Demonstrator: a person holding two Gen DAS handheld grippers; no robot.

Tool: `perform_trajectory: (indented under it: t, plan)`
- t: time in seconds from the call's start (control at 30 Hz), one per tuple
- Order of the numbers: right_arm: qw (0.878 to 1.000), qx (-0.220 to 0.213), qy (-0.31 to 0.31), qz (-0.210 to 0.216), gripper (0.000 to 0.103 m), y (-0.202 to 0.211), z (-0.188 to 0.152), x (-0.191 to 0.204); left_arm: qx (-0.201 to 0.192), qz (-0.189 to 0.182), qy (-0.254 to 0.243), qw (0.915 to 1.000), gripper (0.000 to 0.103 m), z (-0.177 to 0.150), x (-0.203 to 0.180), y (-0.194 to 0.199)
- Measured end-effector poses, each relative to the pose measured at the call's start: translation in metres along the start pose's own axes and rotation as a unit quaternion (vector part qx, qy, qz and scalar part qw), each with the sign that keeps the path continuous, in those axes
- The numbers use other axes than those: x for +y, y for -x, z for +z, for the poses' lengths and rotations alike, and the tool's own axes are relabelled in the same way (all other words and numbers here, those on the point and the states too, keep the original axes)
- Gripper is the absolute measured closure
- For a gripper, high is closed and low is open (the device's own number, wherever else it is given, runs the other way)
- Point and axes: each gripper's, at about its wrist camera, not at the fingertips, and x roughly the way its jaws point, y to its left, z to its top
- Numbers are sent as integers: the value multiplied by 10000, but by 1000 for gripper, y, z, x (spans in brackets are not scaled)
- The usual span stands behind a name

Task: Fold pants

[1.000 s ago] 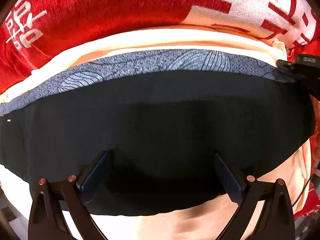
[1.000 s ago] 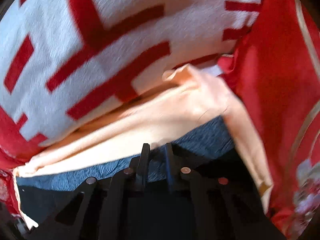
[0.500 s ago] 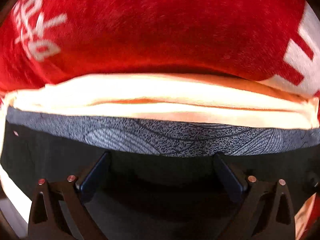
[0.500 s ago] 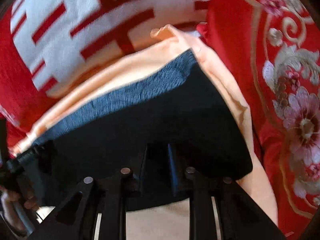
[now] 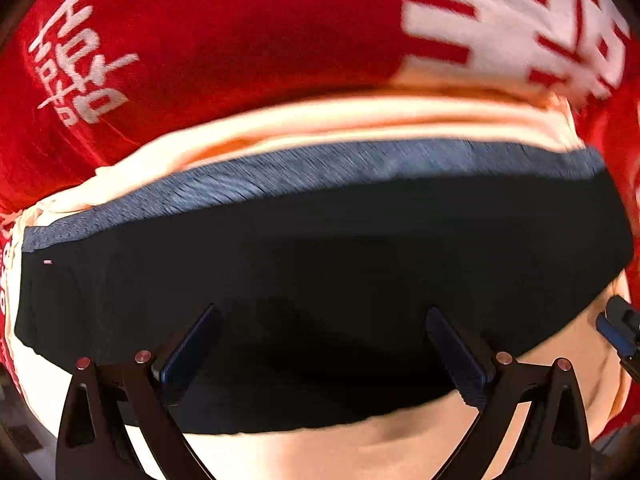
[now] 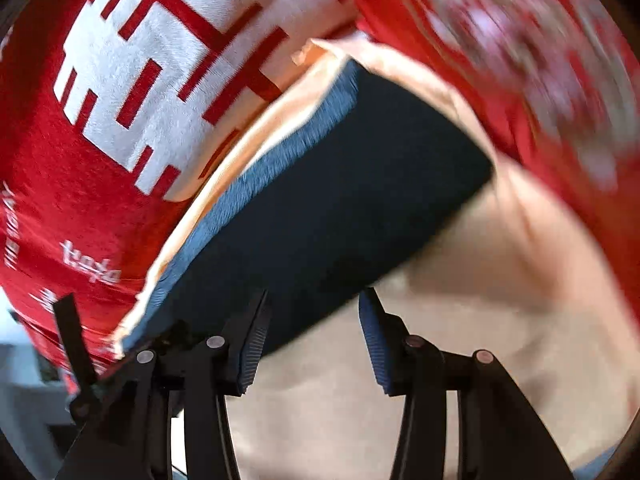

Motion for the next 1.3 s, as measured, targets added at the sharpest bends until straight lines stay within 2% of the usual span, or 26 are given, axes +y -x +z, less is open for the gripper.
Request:
perform_trajectory:
  t: [0.07,0.13,0.2,0.37,0.47,0.53,0.63,0.7,0.83,1.03,1.17,1.3]
  plan:
    - [9992,-56,-335,219,54,-1,-12,-15,122,61,-65,9999,0,-9,-15,-13]
    - [9970,-188,-612,438,54,3,-37,-18,71,-36,82,9999,0,-11,-17,-23]
    - [9924,-394,-957,665,54,-2,-32,-30,67,-176,260,9995,0,-12,-12,-25]
    - [9821,-708,-1456,966,54,-7,-19,-50,26,-59,140,9999,0,-13,-20,-23]
    - [9724,-889,-1730,1290,54,-9,-14,-60,16,-74,141,9999,0,-14,-21,-23]
    - [9745,-969,-1532,1321,52,-8,-6,-51,6,-69,139,9999,0,-15,-21,-23]
    - [9879,-1024,-589,1004,52,-3,2,-21,-17,-31,103,9999,0,-16,-11,-22]
    - [9909,-994,-324,850,52,-3,4,-16,-8,3,106,9999,0,-22,-15,-22]
    - [9872,-985,-850,920,54,-6,-2,-45,4,39,127,9999,0,-24,-23,-18]
    - [9754,-1099,-1337,1364,54,-3,-7,-69,-7,46,121,9999,0,-21,-31,-11]
    - [9679,-1198,-1386,1721,54,-12,4,-67,-35,37,107,9999,0,-21,-31,-11]
    - [9705,-1205,-1211,1701,54,-26,16,-50,-43,-28,104,9999,0,-20,-23,-14]
